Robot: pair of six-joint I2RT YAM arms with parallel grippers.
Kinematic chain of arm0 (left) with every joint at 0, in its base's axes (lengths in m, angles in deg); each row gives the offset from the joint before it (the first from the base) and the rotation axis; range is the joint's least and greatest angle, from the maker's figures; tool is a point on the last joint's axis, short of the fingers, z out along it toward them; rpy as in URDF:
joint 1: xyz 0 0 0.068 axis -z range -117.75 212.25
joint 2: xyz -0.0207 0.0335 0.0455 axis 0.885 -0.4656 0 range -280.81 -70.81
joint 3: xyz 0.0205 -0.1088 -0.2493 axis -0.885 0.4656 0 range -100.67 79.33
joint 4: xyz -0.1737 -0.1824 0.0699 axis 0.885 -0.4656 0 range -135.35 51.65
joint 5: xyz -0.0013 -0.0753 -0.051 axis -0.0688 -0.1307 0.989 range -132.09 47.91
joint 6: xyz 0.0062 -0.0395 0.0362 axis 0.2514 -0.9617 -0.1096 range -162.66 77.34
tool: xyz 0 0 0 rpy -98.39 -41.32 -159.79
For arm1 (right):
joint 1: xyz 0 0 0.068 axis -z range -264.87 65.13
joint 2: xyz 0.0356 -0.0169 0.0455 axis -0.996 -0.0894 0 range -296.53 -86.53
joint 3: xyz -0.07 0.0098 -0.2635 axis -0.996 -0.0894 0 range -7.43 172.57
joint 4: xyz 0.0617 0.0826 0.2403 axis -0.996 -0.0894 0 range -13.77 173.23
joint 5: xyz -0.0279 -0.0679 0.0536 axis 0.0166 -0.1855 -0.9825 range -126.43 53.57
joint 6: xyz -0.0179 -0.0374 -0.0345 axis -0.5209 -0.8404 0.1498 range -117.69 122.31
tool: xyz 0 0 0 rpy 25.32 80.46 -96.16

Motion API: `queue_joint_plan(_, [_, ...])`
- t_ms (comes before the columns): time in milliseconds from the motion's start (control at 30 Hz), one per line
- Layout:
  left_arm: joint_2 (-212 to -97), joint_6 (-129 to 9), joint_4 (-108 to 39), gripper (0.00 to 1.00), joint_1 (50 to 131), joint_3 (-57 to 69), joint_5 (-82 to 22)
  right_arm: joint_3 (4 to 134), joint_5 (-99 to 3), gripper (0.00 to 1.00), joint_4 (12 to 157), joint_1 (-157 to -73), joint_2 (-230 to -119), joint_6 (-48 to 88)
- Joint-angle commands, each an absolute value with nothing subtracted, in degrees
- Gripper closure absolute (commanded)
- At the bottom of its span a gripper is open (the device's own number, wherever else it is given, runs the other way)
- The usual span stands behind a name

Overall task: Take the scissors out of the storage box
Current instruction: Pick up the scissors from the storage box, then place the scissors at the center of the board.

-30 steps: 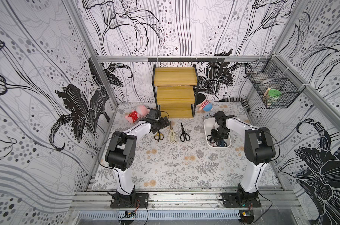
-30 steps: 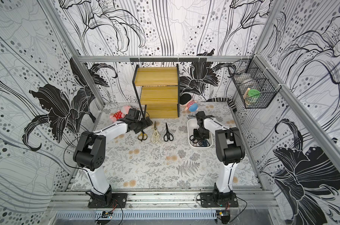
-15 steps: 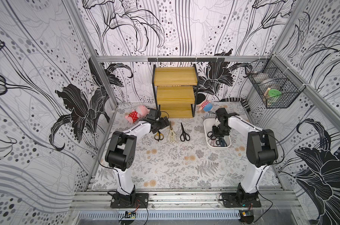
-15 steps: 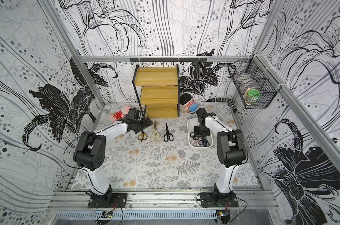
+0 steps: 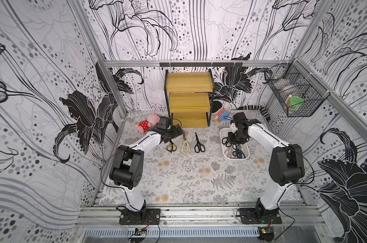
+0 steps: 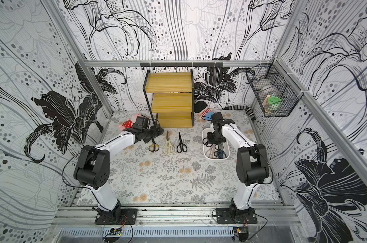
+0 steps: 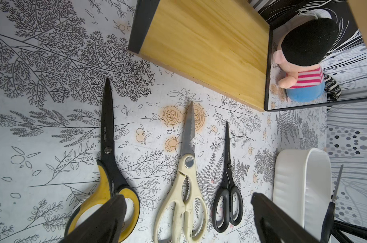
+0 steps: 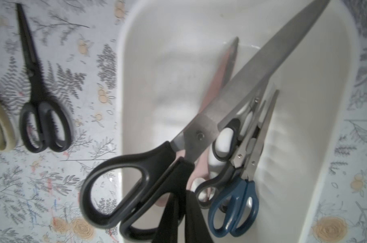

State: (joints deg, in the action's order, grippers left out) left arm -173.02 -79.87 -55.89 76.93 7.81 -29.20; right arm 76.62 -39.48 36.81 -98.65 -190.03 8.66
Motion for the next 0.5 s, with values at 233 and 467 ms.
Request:
queue_joint_plan(233, [-166.99,-79.38,-55.92,0.02,76.67,11.22,-32.31,87.14,-44.47,1.00,35.67,-106.41,-198.88,0.34])
queue_joint_plan(467, [-164.81,-79.84,-55.67,0.02,76.44,14.00,-33.82,89.56,-43.42,1.00,32.13,-109.19,-203.04,-4.77])
